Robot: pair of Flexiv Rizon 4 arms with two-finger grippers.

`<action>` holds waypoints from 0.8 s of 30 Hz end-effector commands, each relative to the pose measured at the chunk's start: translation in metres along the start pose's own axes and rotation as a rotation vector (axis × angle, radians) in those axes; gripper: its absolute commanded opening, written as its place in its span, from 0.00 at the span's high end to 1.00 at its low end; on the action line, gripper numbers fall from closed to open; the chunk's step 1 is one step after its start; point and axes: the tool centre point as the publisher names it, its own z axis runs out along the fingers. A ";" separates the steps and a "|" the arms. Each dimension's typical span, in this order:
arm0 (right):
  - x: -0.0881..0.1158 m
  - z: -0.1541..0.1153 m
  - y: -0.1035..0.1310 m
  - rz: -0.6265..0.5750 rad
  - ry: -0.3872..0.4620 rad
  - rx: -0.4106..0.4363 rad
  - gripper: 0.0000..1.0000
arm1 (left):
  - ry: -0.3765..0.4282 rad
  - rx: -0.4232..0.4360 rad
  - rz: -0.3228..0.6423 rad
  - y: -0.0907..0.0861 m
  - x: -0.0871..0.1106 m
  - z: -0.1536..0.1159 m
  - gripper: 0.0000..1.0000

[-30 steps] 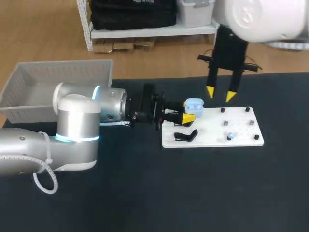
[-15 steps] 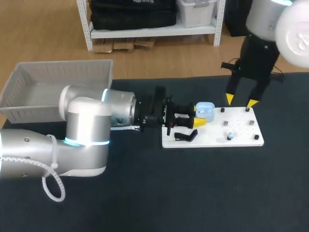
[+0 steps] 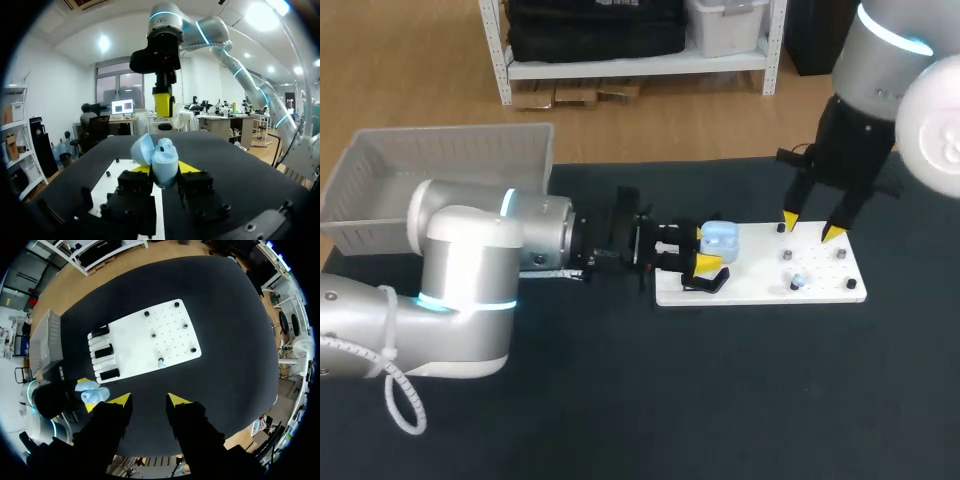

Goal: Pick up each earbud case from the left stands, insert the matching earbuds, close the lid, and place the case in the box.

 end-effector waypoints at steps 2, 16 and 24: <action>-0.002 0.013 0.002 0.014 -0.015 0.018 0.57 | -0.004 -0.002 0.006 -0.009 0.001 -0.003 1.00; -0.016 0.054 -0.008 0.024 -0.010 0.070 0.56 | -0.007 0.026 -0.005 -0.015 0.007 -0.002 1.00; -0.017 0.070 -0.017 0.034 -0.007 0.062 0.56 | -0.006 0.022 -0.014 -0.015 0.008 -0.001 1.00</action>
